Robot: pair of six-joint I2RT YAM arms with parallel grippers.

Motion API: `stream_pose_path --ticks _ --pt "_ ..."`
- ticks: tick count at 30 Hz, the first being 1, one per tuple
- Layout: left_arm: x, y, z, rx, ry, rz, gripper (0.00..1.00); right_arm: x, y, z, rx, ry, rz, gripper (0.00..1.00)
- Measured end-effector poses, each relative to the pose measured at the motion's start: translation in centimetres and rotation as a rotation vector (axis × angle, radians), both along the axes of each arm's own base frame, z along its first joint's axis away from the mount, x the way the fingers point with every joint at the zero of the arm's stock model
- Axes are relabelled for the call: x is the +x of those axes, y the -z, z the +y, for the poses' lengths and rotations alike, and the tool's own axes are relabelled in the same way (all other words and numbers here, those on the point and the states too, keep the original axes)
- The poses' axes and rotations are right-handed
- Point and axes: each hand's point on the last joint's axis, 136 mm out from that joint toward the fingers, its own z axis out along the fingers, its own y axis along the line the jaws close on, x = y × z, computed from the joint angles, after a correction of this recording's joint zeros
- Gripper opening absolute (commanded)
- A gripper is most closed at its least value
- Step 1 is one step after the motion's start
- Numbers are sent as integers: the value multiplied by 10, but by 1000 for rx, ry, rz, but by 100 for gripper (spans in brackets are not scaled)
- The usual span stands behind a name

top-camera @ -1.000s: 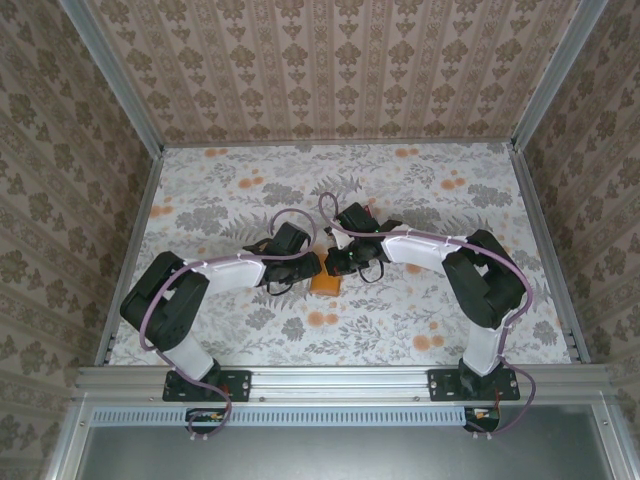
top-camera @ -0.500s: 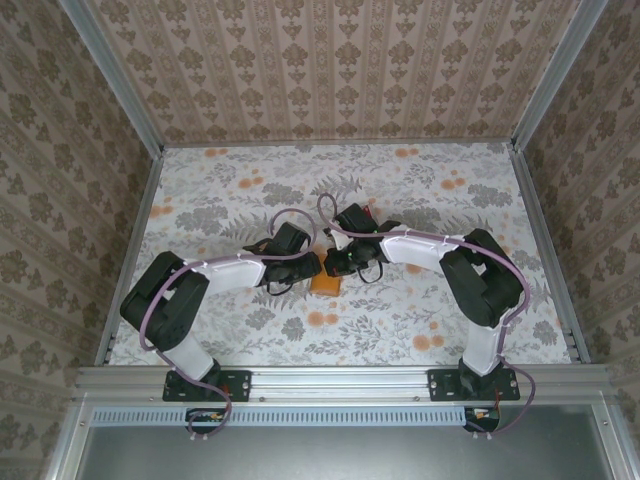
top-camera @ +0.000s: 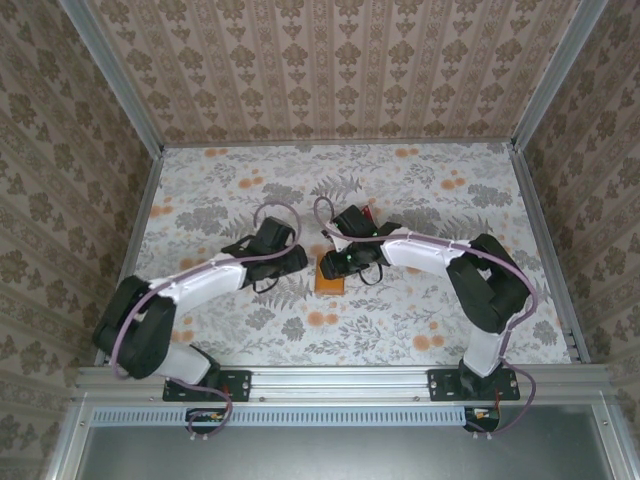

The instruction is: Put the credit cards into the card holder

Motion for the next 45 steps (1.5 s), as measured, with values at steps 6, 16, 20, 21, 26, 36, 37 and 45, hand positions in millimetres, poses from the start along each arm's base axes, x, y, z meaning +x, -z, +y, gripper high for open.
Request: stream_pose_path --ticks 6,16,20,21,26,36,37,45 --pt "19 -53 63 57 -124 -161 57 15 -58 -21 -37 29 -209 55" --pt "23 -96 166 222 -376 -327 100 39 -152 -127 -165 358 -660 87" --pt "20 -92 205 305 -498 -339 100 54 -153 -195 -290 594 -750 93" --pt "19 -90 215 327 -527 -341 100 58 -151 -213 -329 662 -775 95" --pt "17 -78 250 444 -601 -355 100 67 -124 -278 -501 875 -795 96" --pt "43 -23 259 644 -431 -376 100 51 -75 -356 -570 1079 -805 96" --pt "47 -20 260 650 -422 -383 100 50 -76 -359 -558 1087 -815 96" --pt "76 -21 247 615 -324 -537 100 41 -53 -367 -429 1062 -865 100"
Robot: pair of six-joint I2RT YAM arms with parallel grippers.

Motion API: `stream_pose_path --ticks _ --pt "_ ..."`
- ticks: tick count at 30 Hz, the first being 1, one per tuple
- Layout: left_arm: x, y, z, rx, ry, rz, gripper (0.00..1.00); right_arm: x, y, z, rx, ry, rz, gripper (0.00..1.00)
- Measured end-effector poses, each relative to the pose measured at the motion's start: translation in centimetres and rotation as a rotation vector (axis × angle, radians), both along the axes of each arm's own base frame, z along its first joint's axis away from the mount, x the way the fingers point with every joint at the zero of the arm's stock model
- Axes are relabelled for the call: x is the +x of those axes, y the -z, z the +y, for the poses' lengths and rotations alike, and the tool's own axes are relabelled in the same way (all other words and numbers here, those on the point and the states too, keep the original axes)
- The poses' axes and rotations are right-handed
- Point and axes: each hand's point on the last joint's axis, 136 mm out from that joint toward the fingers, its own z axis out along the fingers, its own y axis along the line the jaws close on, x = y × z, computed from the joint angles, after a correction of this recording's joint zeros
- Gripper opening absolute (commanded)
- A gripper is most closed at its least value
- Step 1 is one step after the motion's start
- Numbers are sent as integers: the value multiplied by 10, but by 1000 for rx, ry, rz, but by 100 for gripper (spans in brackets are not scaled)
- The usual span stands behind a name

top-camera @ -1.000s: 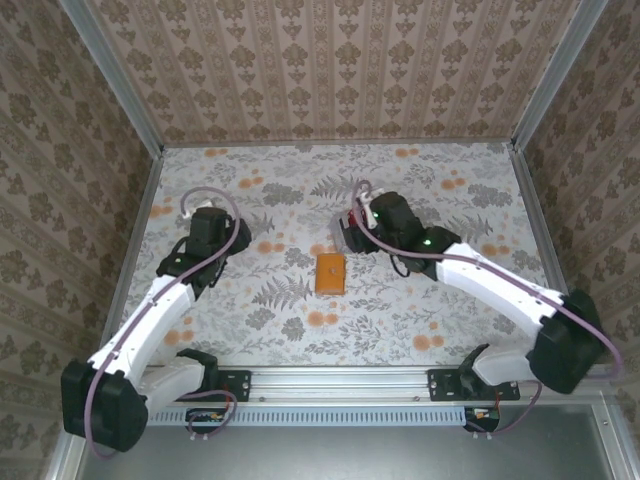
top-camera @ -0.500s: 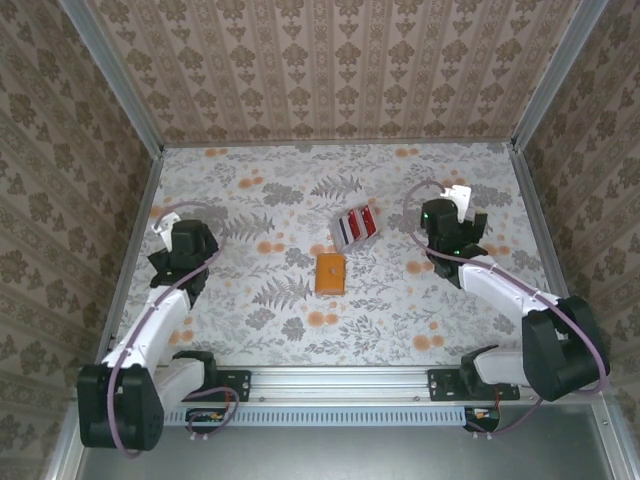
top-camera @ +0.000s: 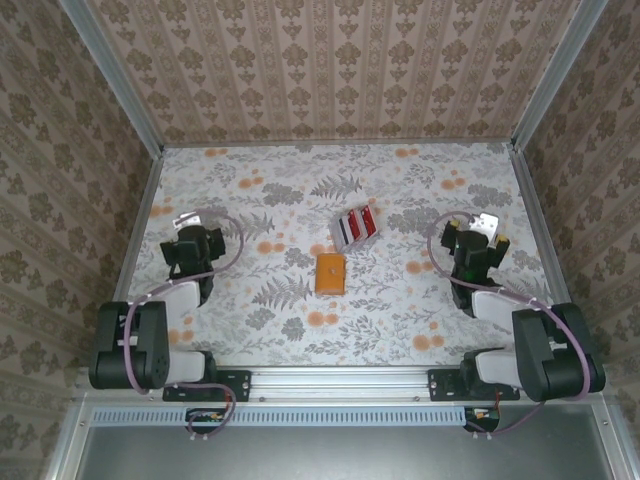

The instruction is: Put the credit cards into the card holder

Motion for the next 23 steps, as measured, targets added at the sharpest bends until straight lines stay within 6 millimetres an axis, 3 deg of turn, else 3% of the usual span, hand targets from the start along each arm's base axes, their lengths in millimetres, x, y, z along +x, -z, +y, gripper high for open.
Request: stream_pose_path --ticks 3,7,11,23 --pt "11 7 -6 -10 66 -40 100 10 6 9 13 -68 -10 100" --pt "17 33 -18 -21 156 8 100 27 23 28 25 -188 34 100" --pt "22 28 -26 -22 205 -18 100 42 30 40 38 -270 51 100" --pt "25 23 -32 -22 244 -37 100 46 27 45 52 -308 39 100"
